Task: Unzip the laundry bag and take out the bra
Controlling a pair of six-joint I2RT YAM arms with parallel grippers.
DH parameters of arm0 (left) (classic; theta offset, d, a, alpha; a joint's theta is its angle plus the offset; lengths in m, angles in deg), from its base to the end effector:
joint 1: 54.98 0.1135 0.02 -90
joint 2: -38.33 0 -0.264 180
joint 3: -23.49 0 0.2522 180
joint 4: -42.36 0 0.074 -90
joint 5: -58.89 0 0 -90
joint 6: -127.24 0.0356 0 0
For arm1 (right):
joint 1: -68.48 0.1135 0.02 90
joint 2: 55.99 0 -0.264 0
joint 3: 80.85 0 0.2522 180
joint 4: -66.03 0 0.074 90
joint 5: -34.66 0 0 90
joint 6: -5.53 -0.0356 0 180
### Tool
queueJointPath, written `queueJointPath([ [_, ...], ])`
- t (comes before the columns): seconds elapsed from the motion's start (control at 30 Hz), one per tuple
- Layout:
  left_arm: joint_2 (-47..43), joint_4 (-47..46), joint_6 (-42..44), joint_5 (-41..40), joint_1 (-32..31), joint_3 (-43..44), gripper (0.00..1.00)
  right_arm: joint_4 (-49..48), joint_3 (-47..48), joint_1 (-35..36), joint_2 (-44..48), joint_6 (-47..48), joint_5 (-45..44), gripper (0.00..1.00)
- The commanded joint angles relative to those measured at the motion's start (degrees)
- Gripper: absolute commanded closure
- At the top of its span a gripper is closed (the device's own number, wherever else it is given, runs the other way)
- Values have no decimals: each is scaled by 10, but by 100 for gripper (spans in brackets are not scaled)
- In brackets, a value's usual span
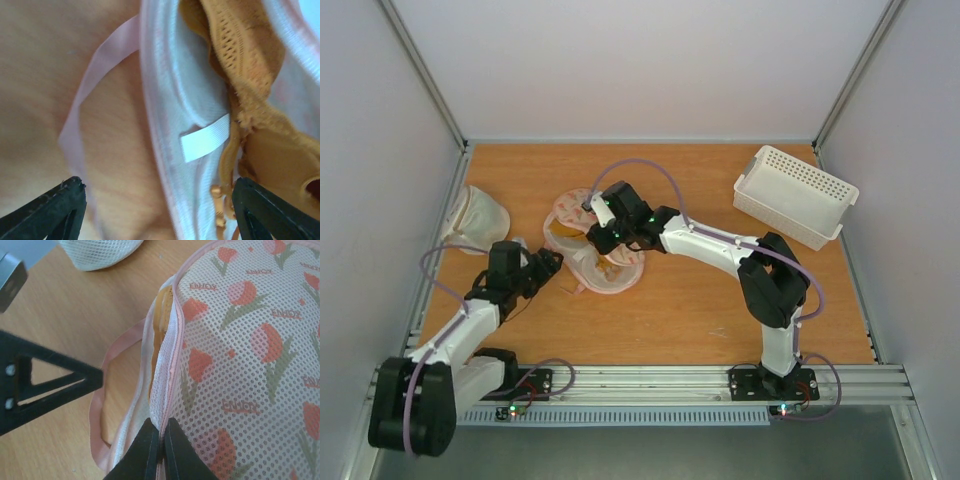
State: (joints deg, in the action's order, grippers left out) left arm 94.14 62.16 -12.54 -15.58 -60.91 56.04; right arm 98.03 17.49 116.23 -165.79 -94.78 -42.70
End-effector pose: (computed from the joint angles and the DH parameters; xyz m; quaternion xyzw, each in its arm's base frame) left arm 0.1805 -0.0283 0.1583 -0.2894 0.8632 -0.2940 0.2910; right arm 0.2871 0.3276 0.2370 -0.3342 0.8508 0.2790 0.2943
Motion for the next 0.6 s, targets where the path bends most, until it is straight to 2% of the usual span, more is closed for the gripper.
queueJointPath([
  [0.0, 65, -86, -5, 11, -16, 50, 21, -36, -12, -5, 22, 18, 41, 99],
  [0.07, 101, -96, 1, 6, -29, 65, 23, -31, -16, -5, 18, 31, 48, 99],
  [0.2, 158, -92, 8, -19, -47, 87, 37, -31, -30, -5, 18, 40, 54, 99],
  [0.57, 241, -96, 12, -49, -76, 104, 39, -49, -49, -5, 9, 38, 91, 99],
])
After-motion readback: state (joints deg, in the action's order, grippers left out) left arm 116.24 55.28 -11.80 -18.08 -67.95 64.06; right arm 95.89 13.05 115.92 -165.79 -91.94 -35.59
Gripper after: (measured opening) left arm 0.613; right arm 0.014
